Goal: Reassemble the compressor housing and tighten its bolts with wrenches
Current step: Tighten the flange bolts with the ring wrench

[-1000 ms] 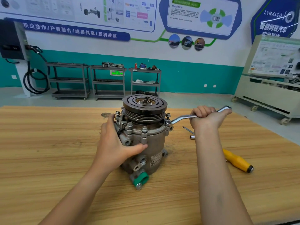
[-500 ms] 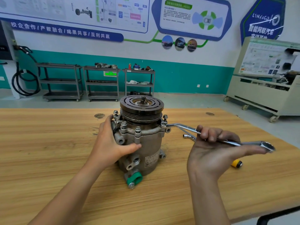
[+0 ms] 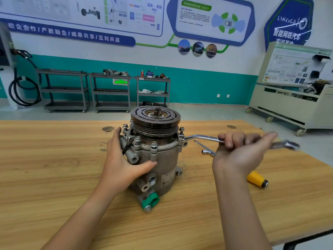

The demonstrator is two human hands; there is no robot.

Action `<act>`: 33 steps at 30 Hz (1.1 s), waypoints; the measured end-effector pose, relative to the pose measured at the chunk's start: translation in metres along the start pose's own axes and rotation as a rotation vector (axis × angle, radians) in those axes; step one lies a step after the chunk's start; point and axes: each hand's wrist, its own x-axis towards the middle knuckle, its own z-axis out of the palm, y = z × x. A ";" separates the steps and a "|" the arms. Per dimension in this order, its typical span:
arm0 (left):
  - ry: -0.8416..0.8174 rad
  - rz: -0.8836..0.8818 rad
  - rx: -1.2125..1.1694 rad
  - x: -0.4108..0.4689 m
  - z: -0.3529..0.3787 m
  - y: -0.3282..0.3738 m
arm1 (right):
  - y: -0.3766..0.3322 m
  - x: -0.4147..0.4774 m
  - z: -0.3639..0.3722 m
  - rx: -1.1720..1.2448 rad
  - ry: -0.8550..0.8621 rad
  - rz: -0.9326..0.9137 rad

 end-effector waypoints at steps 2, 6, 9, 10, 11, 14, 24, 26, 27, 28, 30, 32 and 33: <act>0.060 -0.008 0.011 -0.006 0.007 0.005 | 0.005 0.017 0.008 -0.046 0.006 0.042; 0.186 -0.007 0.050 -0.017 0.025 0.015 | 0.021 0.057 0.023 -0.073 0.089 0.241; 0.259 -0.036 0.096 -0.022 0.039 0.023 | 0.033 0.078 0.029 -0.081 0.136 0.338; 0.280 -0.055 0.107 -0.024 0.043 0.026 | 0.035 0.081 0.031 -0.087 0.150 0.353; 0.296 -0.073 0.116 -0.025 0.046 0.028 | 0.037 0.083 0.032 -0.094 0.165 0.365; 0.314 -0.103 0.139 -0.027 0.049 0.031 | 0.030 0.084 0.037 -0.060 0.192 0.354; 0.089 0.007 0.255 -0.026 0.013 0.018 | -0.001 0.055 0.036 0.109 0.016 0.488; 0.014 0.061 0.271 -0.024 0.002 0.012 | 0.008 0.046 0.039 0.073 0.021 0.543; -0.014 0.086 0.259 -0.021 -0.003 0.009 | 0.012 0.043 0.039 0.054 0.022 0.564; -0.028 0.112 0.238 -0.019 -0.008 0.006 | 0.016 0.040 0.040 0.033 0.022 0.579; -0.020 0.157 0.182 -0.014 -0.014 -0.001 | 0.021 0.038 0.040 -0.001 0.022 0.600; 0.001 0.185 0.110 -0.013 -0.014 -0.007 | 0.022 0.040 0.041 -0.017 0.025 0.614; 0.007 0.201 0.083 -0.014 -0.013 -0.009 | 0.022 0.042 0.042 -0.019 0.027 0.616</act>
